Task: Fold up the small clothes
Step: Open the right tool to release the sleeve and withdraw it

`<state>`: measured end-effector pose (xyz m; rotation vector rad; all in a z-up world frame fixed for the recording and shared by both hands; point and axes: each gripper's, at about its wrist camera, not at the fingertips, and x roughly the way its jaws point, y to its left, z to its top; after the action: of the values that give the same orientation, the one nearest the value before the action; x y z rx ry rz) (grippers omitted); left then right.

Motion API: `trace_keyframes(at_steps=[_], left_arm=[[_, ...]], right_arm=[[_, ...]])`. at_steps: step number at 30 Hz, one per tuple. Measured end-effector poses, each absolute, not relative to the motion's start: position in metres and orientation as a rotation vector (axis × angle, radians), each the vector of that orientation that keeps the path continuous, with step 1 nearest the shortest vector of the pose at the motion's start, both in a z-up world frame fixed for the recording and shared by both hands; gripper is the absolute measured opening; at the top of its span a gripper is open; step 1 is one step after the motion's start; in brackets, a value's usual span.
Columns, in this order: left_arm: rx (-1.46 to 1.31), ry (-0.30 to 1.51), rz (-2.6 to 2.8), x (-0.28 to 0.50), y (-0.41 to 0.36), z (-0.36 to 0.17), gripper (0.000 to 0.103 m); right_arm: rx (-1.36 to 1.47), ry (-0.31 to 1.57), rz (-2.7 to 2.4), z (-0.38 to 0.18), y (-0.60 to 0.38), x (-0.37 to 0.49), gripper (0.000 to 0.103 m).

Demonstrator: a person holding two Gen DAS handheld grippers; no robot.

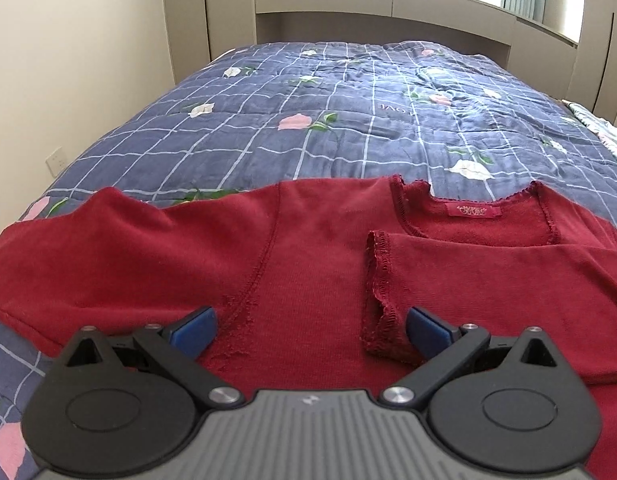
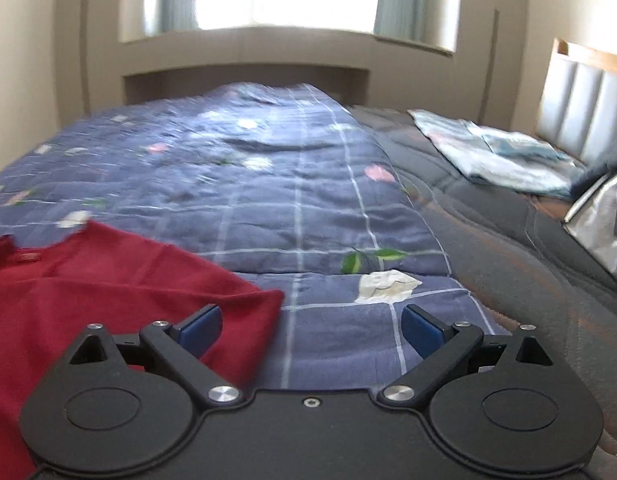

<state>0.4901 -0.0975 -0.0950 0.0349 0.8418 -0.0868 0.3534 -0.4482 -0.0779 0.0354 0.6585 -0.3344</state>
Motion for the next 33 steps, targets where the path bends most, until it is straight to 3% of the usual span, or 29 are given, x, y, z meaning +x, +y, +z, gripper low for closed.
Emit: trace_keyframes(at_steps=[7,14,21,33], left_arm=[[0.033,0.854,-0.078,0.490,-0.097,-0.097,0.103],[0.035,0.865,-0.065,0.491,-0.099,-0.098,0.103],[0.036,0.869,-0.059,0.492,-0.100,-0.099,0.103],[0.039,0.871,-0.062,0.493,-0.099,-0.101,0.102]], right_arm=[[-0.117,0.646,-0.170,-0.061,-0.402,0.287,0.101],[-0.435,0.627,-0.229,-0.091,-0.357,0.275,0.101],[-0.467,0.538,-0.391,-0.098,-0.354,0.291,0.102],[-0.399,0.622,-0.468,-0.104,-0.376,0.292,0.102]])
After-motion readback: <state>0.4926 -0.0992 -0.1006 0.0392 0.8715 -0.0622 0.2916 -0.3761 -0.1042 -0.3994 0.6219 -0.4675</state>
